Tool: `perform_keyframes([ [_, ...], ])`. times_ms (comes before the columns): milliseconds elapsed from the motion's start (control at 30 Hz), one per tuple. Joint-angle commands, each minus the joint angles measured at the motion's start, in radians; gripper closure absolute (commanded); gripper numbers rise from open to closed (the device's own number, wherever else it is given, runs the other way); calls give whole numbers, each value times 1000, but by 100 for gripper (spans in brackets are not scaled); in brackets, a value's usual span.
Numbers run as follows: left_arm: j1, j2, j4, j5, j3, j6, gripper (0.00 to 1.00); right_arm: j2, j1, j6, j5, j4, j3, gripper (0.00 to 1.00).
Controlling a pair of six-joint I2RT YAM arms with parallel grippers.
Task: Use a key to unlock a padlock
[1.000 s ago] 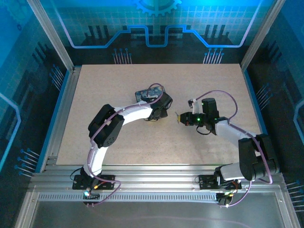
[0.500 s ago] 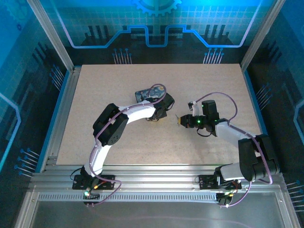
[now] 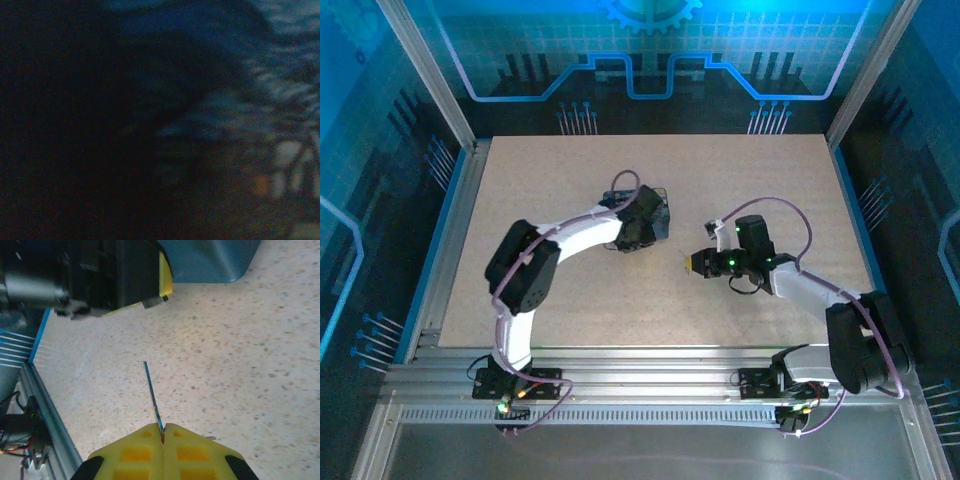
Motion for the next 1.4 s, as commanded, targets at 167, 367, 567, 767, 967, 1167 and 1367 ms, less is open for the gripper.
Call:
perform_keyframes([
  [167,102,-182,32,354,-8,-25,100,-19,87,41,-96,55,11,100],
  [367,131,-246,118,515,-61,-136,100,-36,119,72,-127,87,39,100],
  [567,129,-297,189,580,-108,-199,100,-25,95,-55,-212,3,103,100],
  [767,129,-311,231,617,-151,-222,100,22,74,-85,-277,13,144,100],
  [967,129,-327,265,626,-174,-224,100,93,29,-111,-330,7,169,100],
  [1167,129,-328,289,631,-191,-240,100,155,22,-140,-332,-12,212,100],
  [1367,129,-327,314,639,-200,-250,100,220,11,-84,-335,42,234,100],
])
